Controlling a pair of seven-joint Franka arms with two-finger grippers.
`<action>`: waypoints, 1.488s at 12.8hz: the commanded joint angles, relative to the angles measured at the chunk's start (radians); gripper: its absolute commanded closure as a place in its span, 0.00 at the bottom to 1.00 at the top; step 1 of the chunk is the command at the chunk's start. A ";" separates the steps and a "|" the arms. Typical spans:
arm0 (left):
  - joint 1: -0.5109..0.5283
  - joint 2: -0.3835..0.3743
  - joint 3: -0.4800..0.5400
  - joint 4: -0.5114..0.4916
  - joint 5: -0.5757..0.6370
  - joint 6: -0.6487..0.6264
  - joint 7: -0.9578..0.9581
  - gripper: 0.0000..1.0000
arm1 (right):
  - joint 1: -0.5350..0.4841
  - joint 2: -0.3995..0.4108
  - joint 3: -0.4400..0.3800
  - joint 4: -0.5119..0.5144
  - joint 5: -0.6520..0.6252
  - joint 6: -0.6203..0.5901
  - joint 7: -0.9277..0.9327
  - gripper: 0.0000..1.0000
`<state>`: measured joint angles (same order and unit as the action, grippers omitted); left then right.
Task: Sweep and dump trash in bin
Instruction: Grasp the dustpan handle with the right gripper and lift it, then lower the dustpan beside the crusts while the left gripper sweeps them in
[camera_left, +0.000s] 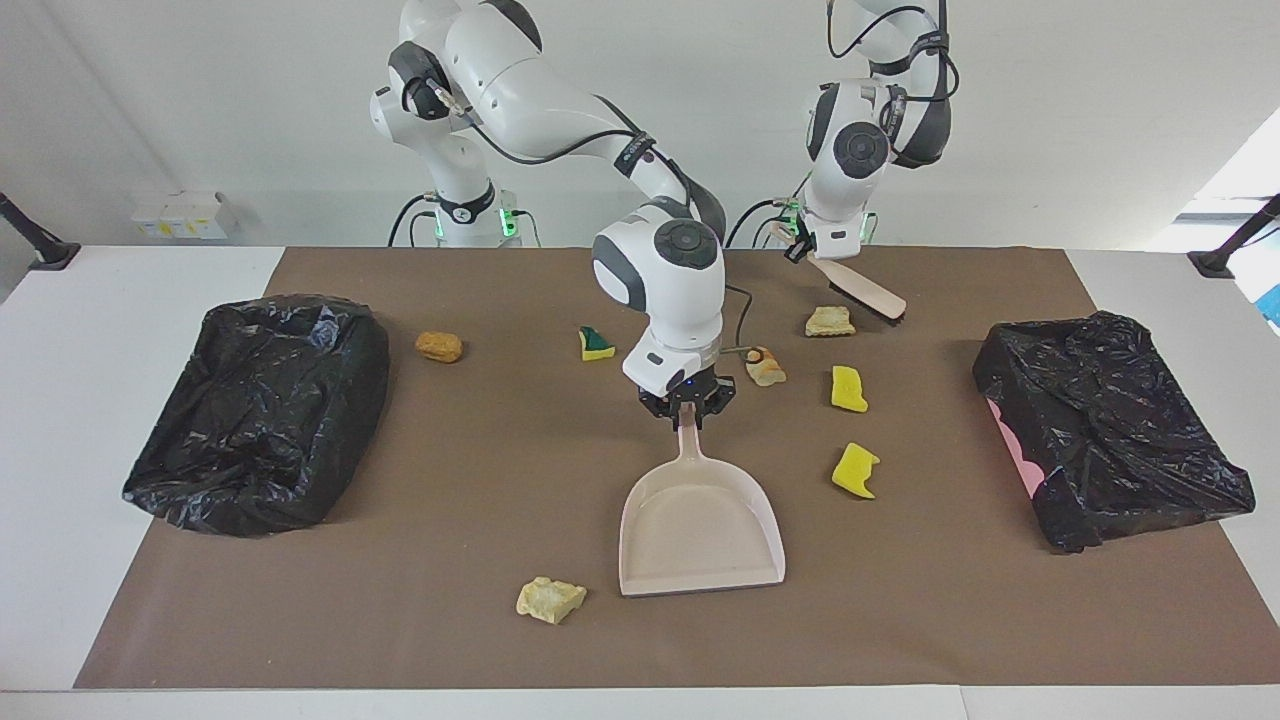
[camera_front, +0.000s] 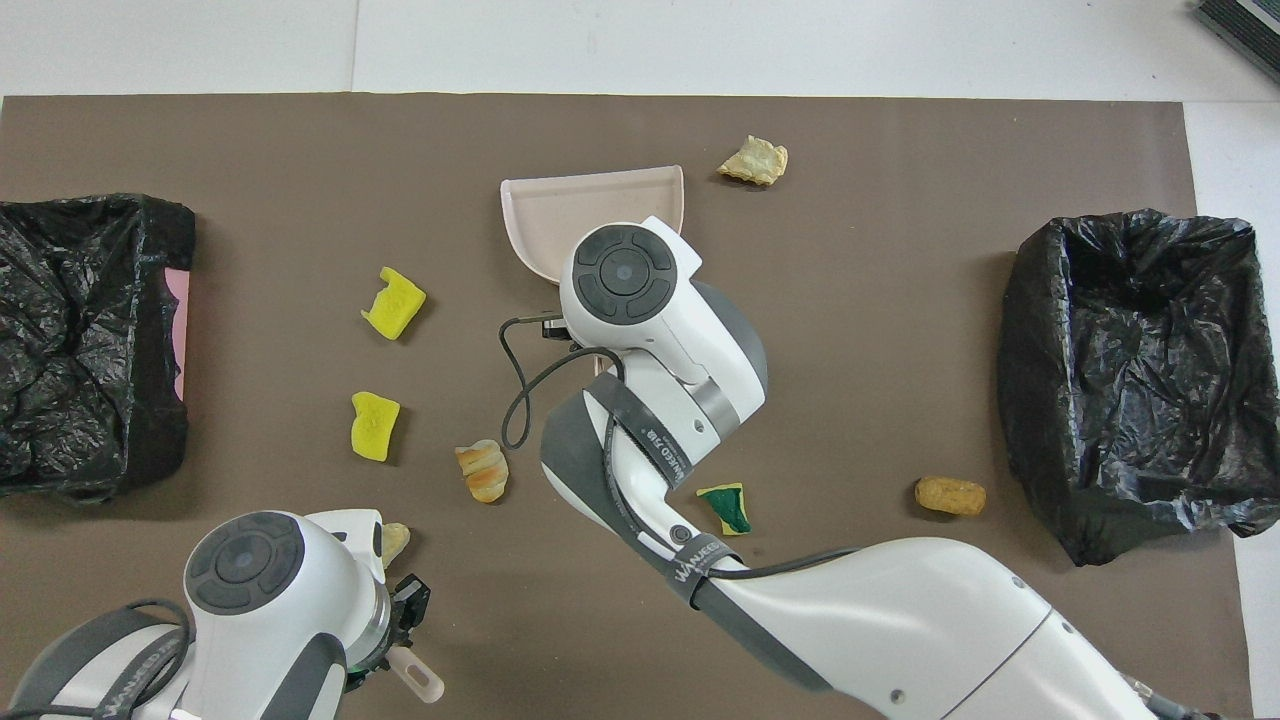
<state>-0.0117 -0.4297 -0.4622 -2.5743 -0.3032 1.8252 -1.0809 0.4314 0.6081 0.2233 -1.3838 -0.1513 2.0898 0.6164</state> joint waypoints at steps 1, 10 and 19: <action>-0.030 0.057 0.001 -0.003 -0.024 0.112 -0.020 1.00 | -0.025 -0.082 0.010 -0.046 -0.008 -0.062 -0.104 1.00; 0.007 0.224 0.010 0.129 -0.024 0.298 0.114 1.00 | -0.206 -0.329 0.010 -0.225 0.148 -0.359 -1.031 1.00; 0.004 0.187 0.008 0.109 -0.024 0.155 0.646 1.00 | -0.195 -0.525 0.010 -0.604 0.022 -0.147 -1.590 1.00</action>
<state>-0.0147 -0.2130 -0.4513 -2.4562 -0.3187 2.0224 -0.5191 0.2508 0.1753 0.2285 -1.8461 -0.1118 1.8534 -0.8828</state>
